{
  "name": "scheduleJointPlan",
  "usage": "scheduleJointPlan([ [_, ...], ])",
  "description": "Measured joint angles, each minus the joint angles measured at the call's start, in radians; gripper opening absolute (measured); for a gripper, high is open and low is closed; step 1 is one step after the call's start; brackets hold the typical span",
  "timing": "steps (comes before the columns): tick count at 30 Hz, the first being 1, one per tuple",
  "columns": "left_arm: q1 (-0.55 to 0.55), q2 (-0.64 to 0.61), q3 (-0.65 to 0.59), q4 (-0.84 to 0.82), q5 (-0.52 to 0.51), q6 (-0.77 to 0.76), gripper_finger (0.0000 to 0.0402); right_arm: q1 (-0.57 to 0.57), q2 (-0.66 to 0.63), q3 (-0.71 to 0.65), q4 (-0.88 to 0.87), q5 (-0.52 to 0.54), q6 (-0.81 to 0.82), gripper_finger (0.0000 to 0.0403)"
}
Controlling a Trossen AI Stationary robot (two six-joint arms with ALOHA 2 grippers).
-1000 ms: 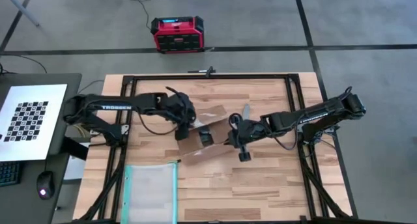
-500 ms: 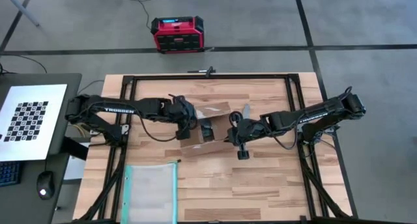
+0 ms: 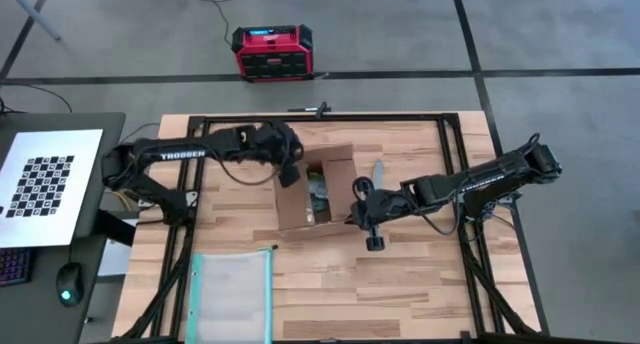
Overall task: Unpack boxes
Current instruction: Open the cardboard box using the gray cutter
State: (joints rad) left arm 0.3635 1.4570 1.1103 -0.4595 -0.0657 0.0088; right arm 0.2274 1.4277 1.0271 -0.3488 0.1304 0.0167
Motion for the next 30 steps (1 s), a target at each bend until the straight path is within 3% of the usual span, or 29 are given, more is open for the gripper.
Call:
scheduleJointPlan([
  [6,0.185,0.012,-0.059,0.028,0.369,-0.061,0.0001,0.032,0.000,0.000,-0.038,0.086,0.006,0.0000],
  [12,0.250,0.012,-0.163,0.093,0.478,-0.086,0.0001,0.050,-0.001,-0.002,-0.060,0.112,0.034,0.0000],
  [17,0.266,0.014,-0.210,0.108,0.492,-0.087,0.0001,0.100,-0.005,-0.065,-0.010,0.119,0.140,0.0000],
  [30,0.267,0.017,-0.219,0.144,0.488,-0.090,0.0000,0.187,0.002,-0.154,-0.020,0.150,0.222,0.0000],
])
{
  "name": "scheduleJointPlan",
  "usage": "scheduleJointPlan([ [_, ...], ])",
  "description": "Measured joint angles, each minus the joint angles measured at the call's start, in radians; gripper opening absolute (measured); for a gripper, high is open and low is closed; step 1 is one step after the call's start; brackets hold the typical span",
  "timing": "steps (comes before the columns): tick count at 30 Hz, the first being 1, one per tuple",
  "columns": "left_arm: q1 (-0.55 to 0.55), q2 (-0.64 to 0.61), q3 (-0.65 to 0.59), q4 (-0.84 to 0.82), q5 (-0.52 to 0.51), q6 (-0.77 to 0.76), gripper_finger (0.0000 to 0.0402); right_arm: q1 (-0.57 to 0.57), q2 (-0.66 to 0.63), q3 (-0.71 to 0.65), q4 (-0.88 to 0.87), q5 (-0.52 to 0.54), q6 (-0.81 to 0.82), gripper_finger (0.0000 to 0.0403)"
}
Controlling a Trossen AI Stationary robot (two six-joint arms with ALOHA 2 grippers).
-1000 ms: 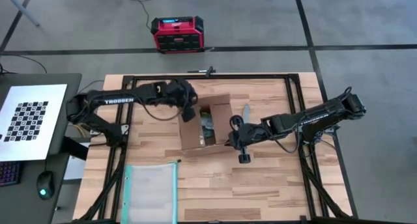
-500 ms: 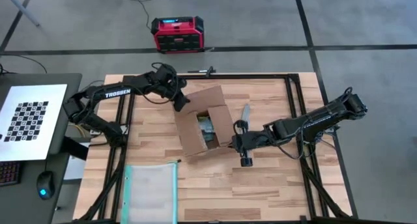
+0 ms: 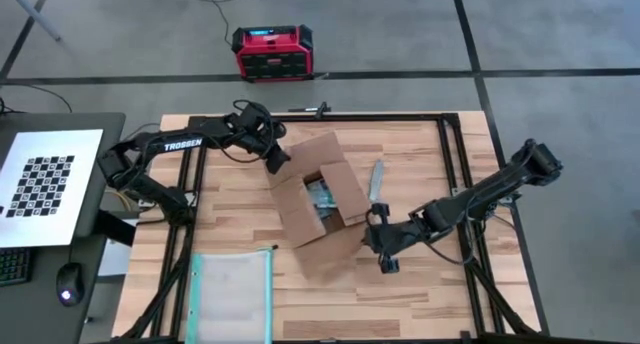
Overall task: Unpack boxes
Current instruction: Open the cardboard box using the gray cutter
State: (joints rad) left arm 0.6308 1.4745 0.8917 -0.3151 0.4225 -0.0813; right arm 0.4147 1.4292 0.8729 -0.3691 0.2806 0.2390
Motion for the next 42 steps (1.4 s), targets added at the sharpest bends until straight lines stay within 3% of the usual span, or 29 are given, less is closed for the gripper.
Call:
scheduleJointPlan([
  [8,-0.002,0.000,0.000,0.024,0.003,0.000,0.0000,-0.041,-0.014,-0.039,0.026,-0.053,0.356,0.0045],
  [15,-0.003,0.001,-0.001,0.015,0.024,0.023,0.0000,-0.053,-0.113,0.000,0.013,-0.164,0.393,0.0106],
  [23,-0.004,0.001,-0.001,0.015,0.027,0.043,0.0000,-0.107,-0.307,0.011,-0.018,-0.152,0.423,0.0162],
  [28,-0.004,0.001,-0.001,0.020,0.025,0.038,0.0000,-0.206,-0.354,0.013,-0.011,-0.078,0.317,0.0195],
  [36,-0.004,0.001,0.014,0.047,0.018,0.010,0.0000,-0.426,-0.110,0.027,0.135,-0.120,0.129,0.0216],
  [42,-0.004,0.001,0.032,0.051,0.012,0.005,0.0000,-0.465,0.108,0.246,-0.050,-0.177,0.052,0.0213],
])
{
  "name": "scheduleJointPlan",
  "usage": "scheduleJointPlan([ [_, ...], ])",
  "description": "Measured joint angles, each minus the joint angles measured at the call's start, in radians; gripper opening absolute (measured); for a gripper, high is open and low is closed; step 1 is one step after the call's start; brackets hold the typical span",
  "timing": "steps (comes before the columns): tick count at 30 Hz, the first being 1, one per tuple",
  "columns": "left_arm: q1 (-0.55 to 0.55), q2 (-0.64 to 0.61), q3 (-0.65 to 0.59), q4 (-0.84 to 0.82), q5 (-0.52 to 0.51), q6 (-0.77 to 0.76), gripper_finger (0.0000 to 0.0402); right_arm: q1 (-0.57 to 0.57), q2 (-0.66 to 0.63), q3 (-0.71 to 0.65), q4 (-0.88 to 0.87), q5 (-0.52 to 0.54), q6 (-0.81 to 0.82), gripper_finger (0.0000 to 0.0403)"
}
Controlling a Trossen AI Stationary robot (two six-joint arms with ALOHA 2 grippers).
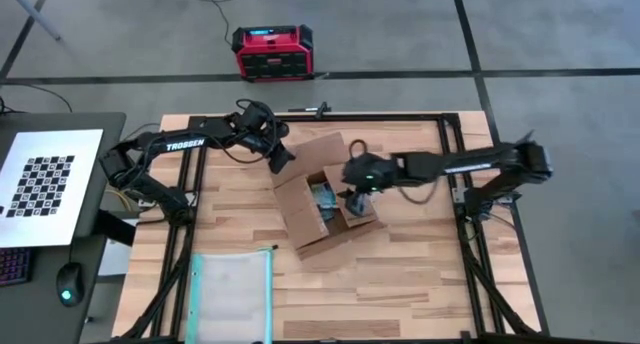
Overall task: Unpack boxes
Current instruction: Open the cardboard box using the gray cutter
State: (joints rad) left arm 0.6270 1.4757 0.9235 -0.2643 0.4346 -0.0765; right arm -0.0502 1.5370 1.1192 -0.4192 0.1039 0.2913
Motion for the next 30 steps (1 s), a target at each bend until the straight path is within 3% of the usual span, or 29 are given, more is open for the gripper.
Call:
scheduleJointPlan([
  [10,0.001,0.000,0.002,0.003,0.001,0.027,0.0000,-0.001,0.330,0.491,-0.445,0.011,-0.066,0.0177],
  [17,-0.002,0.000,0.003,0.029,0.005,0.035,0.0000,-0.007,0.503,0.611,-0.731,0.063,-0.057,0.0161],
  [23,-0.010,-0.001,0.003,0.030,-0.002,0.050,0.0000,-0.031,0.479,0.620,-0.822,0.082,-0.045,0.0142],
  [30,-0.011,-0.002,0.004,0.006,0.006,0.095,0.0000,-0.047,0.334,0.620,-0.938,0.318,-0.049,0.0120],
])
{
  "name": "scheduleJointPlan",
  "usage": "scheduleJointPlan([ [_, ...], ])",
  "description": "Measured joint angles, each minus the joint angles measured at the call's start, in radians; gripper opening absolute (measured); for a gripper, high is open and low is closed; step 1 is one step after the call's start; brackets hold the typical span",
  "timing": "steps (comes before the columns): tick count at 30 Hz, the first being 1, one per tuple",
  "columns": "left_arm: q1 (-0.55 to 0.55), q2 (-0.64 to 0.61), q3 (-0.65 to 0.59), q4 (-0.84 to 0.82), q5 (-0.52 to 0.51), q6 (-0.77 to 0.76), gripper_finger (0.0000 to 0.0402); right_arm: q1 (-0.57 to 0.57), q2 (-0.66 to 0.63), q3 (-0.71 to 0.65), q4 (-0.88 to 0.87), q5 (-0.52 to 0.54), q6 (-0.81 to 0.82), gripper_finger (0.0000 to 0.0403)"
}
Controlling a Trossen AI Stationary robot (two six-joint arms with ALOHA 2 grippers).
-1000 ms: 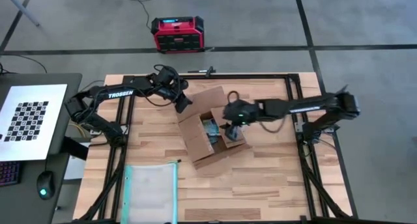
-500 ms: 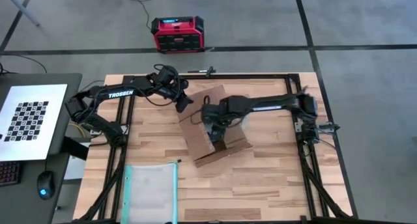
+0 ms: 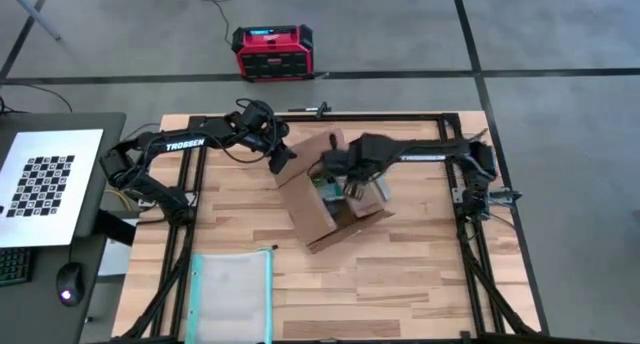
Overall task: Unpack boxes
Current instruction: Open the cardboard box using the gray cutter
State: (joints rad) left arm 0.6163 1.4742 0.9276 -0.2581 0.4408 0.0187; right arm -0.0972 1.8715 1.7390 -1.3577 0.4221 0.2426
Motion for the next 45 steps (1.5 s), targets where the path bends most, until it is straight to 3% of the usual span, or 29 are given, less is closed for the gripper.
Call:
scheduleJointPlan([
  [9,-0.011,-0.026,0.013,0.017,0.026,0.112,0.0002,-0.052,-0.230,-0.021,0.032,0.000,0.005,0.0118],
  [13,-0.008,-0.028,0.064,-0.087,-0.001,0.195,0.0038,-0.071,-0.329,-0.101,0.128,-0.002,-0.012,0.0118],
  [19,0.004,-0.028,0.185,-0.339,-0.271,0.274,0.0124,-0.076,-0.455,-0.339,0.323,-0.072,-0.063,0.0118],
  [23,-0.008,-0.029,0.318,-0.448,-0.286,0.222,0.0155,-0.097,-0.507,-0.550,0.502,-0.171,-0.121,0.0118],
  [26,-0.061,-0.029,0.391,-0.428,-0.278,0.129,0.0160,-0.124,-0.526,-0.706,0.664,-0.250,-0.173,0.0118],
  [32,-0.206,-0.023,0.427,-0.462,-0.273,0.007,0.0161,-0.199,-0.525,-0.930,1.009,-0.431,-0.250,0.0118],
  [39,-0.394,0.113,0.371,-0.459,-0.396,-0.136,0.0151,-0.250,-0.525,-1.022,1.121,-0.449,-0.348,0.0118],
  [45,-0.463,0.283,0.352,-0.150,-0.405,-0.196,0.0147,-0.241,-0.507,-1.053,1.196,-0.455,-0.352,0.0118],
])
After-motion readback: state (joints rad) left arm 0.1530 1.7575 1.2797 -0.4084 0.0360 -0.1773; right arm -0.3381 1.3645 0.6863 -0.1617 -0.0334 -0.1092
